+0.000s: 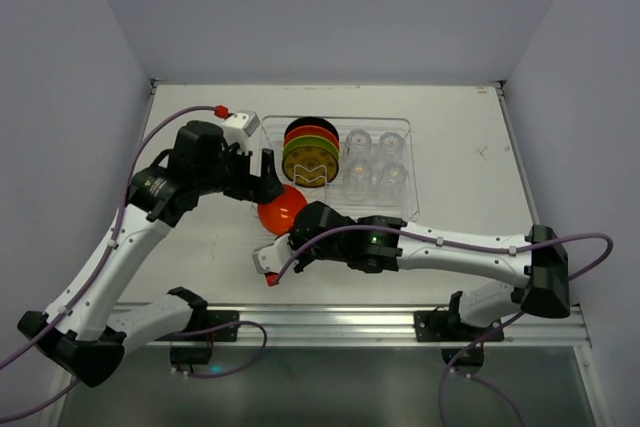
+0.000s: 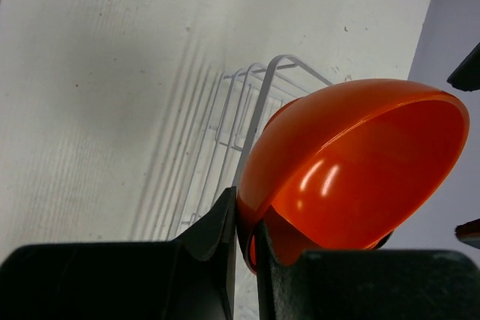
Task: Unload the mixed dishes from the dish rack
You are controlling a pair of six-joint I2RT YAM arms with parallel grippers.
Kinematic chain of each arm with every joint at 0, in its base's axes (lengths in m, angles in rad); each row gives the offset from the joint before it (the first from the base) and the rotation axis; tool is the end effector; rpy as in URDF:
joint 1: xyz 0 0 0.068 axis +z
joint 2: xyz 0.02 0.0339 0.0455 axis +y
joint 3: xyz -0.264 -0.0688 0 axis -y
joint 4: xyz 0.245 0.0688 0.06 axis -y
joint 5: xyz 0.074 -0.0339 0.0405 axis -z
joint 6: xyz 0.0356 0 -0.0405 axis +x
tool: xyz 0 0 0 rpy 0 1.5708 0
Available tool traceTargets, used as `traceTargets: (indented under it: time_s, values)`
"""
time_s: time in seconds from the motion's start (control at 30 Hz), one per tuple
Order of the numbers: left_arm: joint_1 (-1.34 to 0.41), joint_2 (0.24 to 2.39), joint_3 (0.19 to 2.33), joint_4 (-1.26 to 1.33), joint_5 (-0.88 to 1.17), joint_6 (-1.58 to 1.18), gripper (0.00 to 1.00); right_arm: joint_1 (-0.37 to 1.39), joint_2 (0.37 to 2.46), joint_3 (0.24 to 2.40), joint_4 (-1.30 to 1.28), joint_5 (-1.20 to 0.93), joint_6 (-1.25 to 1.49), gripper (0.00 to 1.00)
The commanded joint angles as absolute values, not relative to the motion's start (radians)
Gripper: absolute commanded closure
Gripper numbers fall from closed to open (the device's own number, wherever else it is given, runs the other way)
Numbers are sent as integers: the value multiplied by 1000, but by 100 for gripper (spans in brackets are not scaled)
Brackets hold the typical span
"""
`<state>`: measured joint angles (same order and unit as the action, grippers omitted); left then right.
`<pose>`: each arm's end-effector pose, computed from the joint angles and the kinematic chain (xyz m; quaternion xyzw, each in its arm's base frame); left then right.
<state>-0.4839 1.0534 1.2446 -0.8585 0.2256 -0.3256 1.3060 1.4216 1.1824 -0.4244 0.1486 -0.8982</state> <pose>0.1768 -0.1019 0.3811 0.1197 0.8873 -0.2639 0.3588 0.0886 0.3065 0.3075 -0.7850 0.4339 0.0231 0.4415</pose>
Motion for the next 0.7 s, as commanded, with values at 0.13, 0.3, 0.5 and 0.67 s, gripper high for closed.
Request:
traceTargets:
  time_s: [0.13,0.3,0.5,0.67]
  values:
    - [-497,1094,1195,-904,46,-287,27,1299,1462,1276,-360,232,-1042,100]
    - [-499,1127,1215,-899,6,-301,97,1296,1502,1296,-360,268,-1051,100]
    - [-500,1120,1252,-836,-67,-348,100,1249,1522,1319,-246,284,-878,79]
    - [-456,1212,1344,-783,-158,-406,100,1171,1445,1272,-206,172,-659,1]
